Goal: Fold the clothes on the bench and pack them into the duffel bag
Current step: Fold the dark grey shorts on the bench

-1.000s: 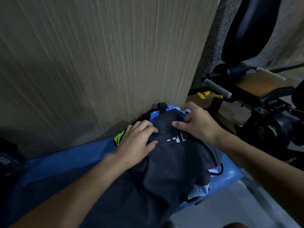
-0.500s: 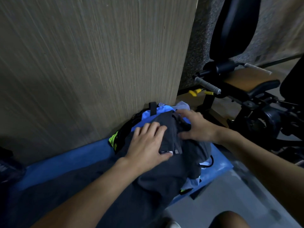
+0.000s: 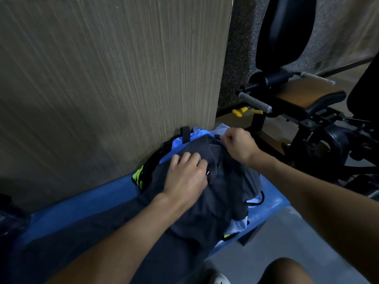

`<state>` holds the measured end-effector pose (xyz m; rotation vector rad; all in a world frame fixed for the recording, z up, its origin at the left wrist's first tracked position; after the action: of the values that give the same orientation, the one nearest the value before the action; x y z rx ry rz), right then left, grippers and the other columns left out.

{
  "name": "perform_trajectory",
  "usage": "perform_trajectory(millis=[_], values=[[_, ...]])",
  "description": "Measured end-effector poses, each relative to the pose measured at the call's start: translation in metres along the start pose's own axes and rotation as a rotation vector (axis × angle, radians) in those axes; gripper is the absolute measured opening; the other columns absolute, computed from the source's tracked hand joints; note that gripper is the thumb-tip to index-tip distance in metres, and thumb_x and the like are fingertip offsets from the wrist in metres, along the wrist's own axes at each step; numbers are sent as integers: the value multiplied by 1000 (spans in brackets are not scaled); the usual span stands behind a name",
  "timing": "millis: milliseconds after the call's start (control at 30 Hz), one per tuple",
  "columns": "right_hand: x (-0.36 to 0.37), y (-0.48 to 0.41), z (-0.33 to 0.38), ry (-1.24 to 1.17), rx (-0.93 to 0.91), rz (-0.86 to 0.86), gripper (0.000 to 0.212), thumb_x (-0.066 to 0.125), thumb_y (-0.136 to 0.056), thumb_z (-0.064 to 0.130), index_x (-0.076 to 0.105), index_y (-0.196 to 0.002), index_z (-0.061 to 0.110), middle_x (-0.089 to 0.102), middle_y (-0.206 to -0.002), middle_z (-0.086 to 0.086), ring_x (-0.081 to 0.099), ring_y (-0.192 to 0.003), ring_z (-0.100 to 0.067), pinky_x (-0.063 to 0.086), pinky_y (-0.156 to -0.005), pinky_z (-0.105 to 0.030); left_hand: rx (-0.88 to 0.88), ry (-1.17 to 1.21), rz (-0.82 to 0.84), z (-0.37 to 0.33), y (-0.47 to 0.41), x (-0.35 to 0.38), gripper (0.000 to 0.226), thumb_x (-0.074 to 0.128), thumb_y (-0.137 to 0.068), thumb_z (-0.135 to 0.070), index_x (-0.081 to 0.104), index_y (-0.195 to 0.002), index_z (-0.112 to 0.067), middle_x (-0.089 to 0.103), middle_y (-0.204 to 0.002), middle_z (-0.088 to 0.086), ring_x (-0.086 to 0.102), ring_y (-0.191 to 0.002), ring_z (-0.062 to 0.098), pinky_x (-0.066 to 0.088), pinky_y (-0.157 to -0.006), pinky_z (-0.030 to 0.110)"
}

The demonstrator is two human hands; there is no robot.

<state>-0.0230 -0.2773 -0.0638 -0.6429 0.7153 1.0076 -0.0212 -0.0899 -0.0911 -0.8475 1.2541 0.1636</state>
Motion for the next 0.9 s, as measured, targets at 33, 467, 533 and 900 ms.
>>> perform_trajectory(millis=[33, 467, 533, 900], values=[[0, -4, 1, -51, -25, 29, 35, 53, -98, 29, 54, -66, 15, 55, -69, 1, 53, -75, -23, 40, -73, -33, 23, 29, -33, 0, 1, 1, 18, 78, -73, -23, 61, -75, -15, 57, -75, 1, 56, -72, 25, 46, -66, 41], [5, -20, 9, 38, -173, 12, 13, 64, -90, 25, 56, -80, 28, 53, -99, -2, 51, -101, -26, 43, -90, -47, 6, 368, 44, 3, 9, -19, 19, 54, -96, -17, 66, -102, -4, 56, -94, 5, 60, -81, 22, 53, -72, 39], [9, -18, 5, 73, -169, 63, 13, 61, -88, 35, 52, -80, 31, 53, -98, 1, 50, -98, -23, 45, -90, -47, 12, 407, 227, 0, 7, -16, 26, 56, -98, -25, 65, -114, -6, 55, -108, 3, 59, -95, 22, 51, -83, 41], [-11, 45, -79, -356, 184, 224, 60, 81, -77, 29, 49, -128, 25, 59, -115, -7, 59, -107, -19, 49, -95, -36, 243, 192, 463, 3, -94, -17, 51, 56, -95, -21, 46, -145, -23, 45, -147, -4, 38, -137, 20, 30, -108, 41]])
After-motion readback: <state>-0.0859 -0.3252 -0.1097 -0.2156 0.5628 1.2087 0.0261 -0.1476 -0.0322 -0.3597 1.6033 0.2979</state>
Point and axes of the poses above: each hand's wrist, its own y-axis away from the middle knuckle, its own x-axis out of the palm, z = x × y, the point moved 2 cm from there along -y, towards the middle knuckle
